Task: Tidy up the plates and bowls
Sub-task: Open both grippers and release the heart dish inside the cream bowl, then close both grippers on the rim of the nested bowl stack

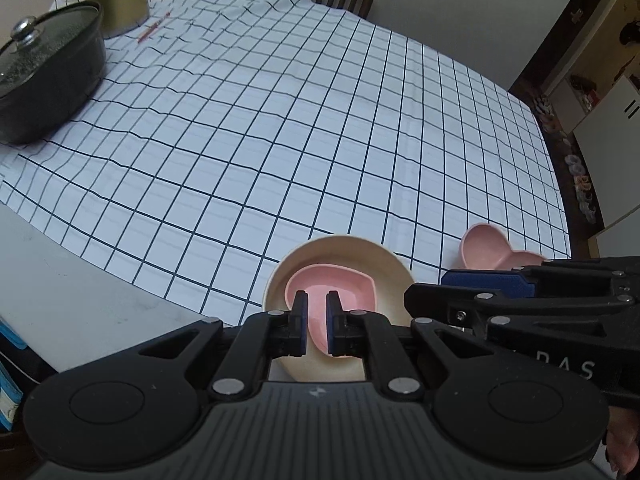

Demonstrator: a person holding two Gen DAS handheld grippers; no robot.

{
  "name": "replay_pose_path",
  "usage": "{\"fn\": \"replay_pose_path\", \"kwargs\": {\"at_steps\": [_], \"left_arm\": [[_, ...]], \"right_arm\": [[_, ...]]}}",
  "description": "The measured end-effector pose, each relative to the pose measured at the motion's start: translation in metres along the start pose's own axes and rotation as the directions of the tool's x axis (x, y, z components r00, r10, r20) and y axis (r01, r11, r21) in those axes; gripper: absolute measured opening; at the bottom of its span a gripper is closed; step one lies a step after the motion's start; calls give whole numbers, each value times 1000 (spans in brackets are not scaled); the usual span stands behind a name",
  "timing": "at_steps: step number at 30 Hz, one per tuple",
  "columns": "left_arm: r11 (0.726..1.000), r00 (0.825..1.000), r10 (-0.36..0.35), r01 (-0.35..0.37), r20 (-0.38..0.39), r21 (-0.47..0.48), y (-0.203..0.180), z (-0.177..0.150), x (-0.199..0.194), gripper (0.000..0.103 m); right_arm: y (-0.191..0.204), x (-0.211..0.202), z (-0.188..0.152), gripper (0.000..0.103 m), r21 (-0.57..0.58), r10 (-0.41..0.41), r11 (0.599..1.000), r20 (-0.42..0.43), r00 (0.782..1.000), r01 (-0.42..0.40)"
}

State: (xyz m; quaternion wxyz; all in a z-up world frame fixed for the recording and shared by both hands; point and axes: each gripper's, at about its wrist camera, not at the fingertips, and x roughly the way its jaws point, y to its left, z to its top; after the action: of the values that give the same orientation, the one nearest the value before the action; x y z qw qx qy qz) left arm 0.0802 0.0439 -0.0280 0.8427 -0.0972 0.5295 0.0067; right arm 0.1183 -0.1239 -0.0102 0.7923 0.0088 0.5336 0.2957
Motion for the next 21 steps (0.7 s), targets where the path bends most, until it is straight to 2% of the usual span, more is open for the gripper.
{"fn": "replay_pose_path", "kwargs": {"at_steps": [7,10,13,15,19,21], "left_arm": [[1000,998,18,-17,66,-19,-8,-14,-28,11],[999,997,-7,10,73,-38,-8,-21,-36,12],[998,997,-25,30,73,-60,-8,-27,-43,13],[998,997,-24,28,78,-57,-10,-32,-46,13],[998,996,-35,39,85,-54,-9,-36,-49,14],[998,995,-41,46,92,-50,-9,-37,-50,14]], "right_arm": [[4,-29,-11,38,-50,33,998,38,999,-31],[5,-41,-17,45,-71,37,997,59,998,-33],[7,-53,-22,55,-87,39,996,84,996,-31],[7,-61,-25,66,-99,38,995,102,994,-28],[6,-71,-30,74,-99,29,995,132,991,-16],[3,-75,-32,82,-80,27,997,143,989,-16]]}}
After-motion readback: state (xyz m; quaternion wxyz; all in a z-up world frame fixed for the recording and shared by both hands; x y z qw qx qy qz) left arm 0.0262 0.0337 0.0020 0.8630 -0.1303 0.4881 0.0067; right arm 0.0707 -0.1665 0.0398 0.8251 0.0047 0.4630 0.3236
